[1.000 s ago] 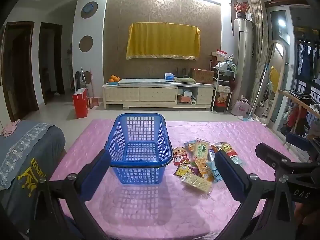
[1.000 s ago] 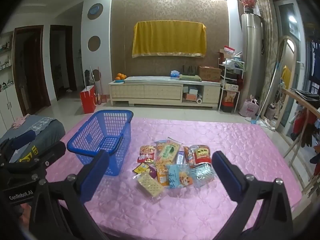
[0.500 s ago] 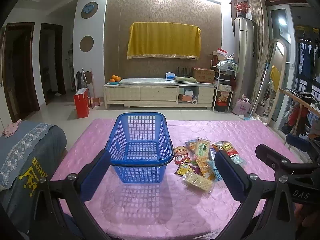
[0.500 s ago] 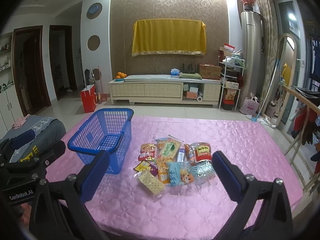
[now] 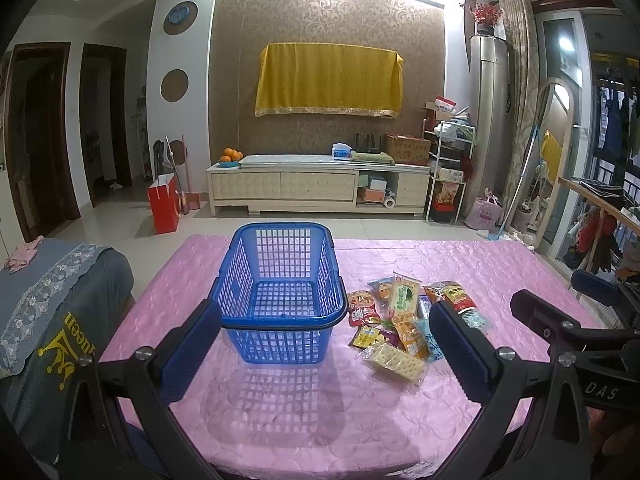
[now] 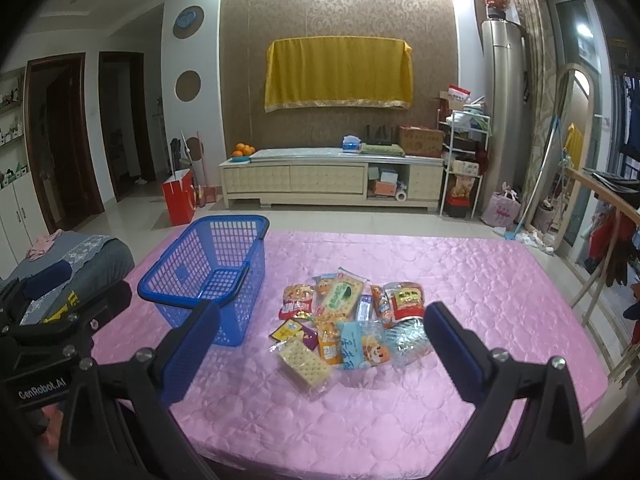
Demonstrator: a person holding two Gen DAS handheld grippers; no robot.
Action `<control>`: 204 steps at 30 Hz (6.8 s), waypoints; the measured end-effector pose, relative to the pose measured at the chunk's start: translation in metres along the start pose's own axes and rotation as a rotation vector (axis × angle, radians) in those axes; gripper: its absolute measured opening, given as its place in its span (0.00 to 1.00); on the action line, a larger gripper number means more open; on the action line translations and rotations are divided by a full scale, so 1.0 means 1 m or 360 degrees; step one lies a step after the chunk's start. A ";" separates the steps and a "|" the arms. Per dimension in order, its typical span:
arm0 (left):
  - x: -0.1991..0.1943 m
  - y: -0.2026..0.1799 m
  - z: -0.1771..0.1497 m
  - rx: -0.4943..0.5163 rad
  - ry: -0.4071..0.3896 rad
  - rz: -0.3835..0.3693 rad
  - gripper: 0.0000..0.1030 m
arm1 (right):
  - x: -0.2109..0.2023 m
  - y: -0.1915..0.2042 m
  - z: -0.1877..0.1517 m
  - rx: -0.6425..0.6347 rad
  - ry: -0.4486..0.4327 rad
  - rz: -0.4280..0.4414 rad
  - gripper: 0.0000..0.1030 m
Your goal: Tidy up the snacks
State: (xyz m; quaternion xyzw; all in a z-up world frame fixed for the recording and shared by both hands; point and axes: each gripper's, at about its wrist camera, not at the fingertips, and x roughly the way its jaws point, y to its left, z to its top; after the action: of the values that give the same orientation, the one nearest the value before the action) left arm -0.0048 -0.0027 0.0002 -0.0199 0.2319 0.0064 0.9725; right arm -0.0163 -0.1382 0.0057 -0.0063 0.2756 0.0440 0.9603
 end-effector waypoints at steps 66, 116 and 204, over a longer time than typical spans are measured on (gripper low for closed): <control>0.109 -0.069 0.027 0.0083 0.0309 -0.0122 1.00 | 0.092 -0.117 0.026 0.0079 0.0252 -0.0132 1.00; 0.250 -0.156 -0.055 0.0151 0.0895 -0.0466 0.62 | 0.185 -0.177 -0.051 0.0062 0.0712 0.0003 0.89; 0.161 0.118 0.029 -0.0004 0.0588 -0.0331 0.62 | 0.182 0.097 0.059 -0.0111 0.0621 0.0518 0.68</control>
State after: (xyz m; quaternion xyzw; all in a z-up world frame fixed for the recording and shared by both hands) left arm 0.1495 0.1168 -0.0508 -0.0458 0.4030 -0.0974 0.9089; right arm 0.1594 -0.0246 -0.0397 -0.0033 0.4513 0.2054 0.8684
